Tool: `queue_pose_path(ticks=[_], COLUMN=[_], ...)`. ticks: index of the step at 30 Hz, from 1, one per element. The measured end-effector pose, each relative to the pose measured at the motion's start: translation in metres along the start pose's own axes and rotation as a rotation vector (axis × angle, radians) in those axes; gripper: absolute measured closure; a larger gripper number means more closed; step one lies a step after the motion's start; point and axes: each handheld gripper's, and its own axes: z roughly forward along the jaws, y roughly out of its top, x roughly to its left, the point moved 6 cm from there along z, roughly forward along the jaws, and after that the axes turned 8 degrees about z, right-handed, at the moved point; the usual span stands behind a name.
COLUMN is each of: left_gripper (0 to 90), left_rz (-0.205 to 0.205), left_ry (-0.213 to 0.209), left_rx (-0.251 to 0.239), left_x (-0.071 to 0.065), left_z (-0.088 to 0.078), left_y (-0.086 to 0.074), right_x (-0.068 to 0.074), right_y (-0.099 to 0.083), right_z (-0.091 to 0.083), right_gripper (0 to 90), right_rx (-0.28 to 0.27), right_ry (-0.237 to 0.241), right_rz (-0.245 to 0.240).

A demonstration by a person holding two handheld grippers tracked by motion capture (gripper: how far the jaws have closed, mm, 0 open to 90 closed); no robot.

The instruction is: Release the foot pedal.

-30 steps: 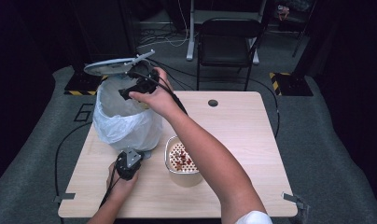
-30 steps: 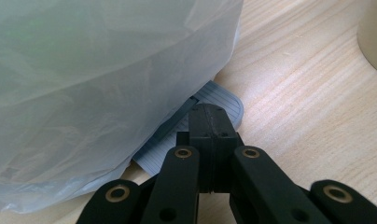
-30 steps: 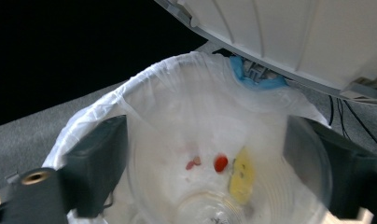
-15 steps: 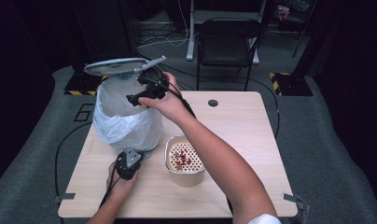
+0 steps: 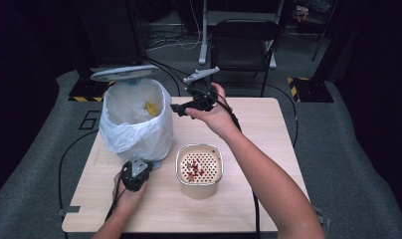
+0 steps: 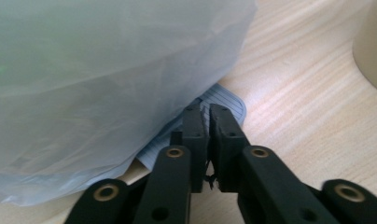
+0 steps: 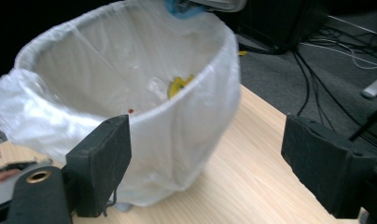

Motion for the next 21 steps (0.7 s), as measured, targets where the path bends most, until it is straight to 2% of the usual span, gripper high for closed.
queue_pose_path(ticks=[1,2,3,4,5,7,10,13,17,18,21], left_gripper=[81.6,78.1,70.6,67.5,65.5,61.5,56.8,51.8,45.8,44.8,43.9], left_rz=[-0.03,-0.043,-0.045,-0.045,-0.031,-0.008,-0.012,0.009,-0.045,-0.059,-0.057], left_ry=[0.007,0.002,-0.02,-0.019,-0.025,-0.031,-0.046,-0.088,-0.157,-0.162,-0.176], left_rx=[-0.02,-0.03,-0.029,-0.032,-0.021,-0.028,-0.04,-0.011,0.03,0.03,0.051], left_x=[-0.001,-0.002,-0.002,-0.004,-0.006,-0.012,-0.02,-0.026,-0.025,-0.024,-0.021], left_z=[0.0,-0.002,-0.004,-0.005,-0.007,-0.009,-0.012,-0.014,-0.02,-0.021,-0.027], left_y=[0.001,0.002,0.004,0.007,0.009,0.014,0.022,0.026,0.024,0.023,0.017], right_x=[-0.003,-0.007,-0.011,-0.014,-0.017,-0.024,-0.03,-0.035,-0.044,-0.046,-0.052], right_y=[-0.002,-0.005,-0.009,-0.013,-0.017,-0.025,-0.036,-0.047,-0.062,-0.065,-0.078], right_z=[-0.003,-0.005,-0.009,-0.012,-0.014,-0.017,-0.024,-0.032,-0.043,-0.046,-0.054], right_gripper=[15.9,16.1,16.2,16.4,16.5,16.5,16.6,16.7,17.3,17.4,18.1], right_rx=[0.001,-0.005,-0.001,-0.003,0.004,0.007,0.005,-0.001,0.006,0.01,0.011], right_ry=[-0.001,-0.002,-0.015,-0.024,-0.033,-0.047,-0.048,-0.048,-0.09,-0.098,-0.12], right_rz=[0.008,0.008,0.016,0.012,0.007,-0.011,0.0,0.017,0.027,0.029,0.042])
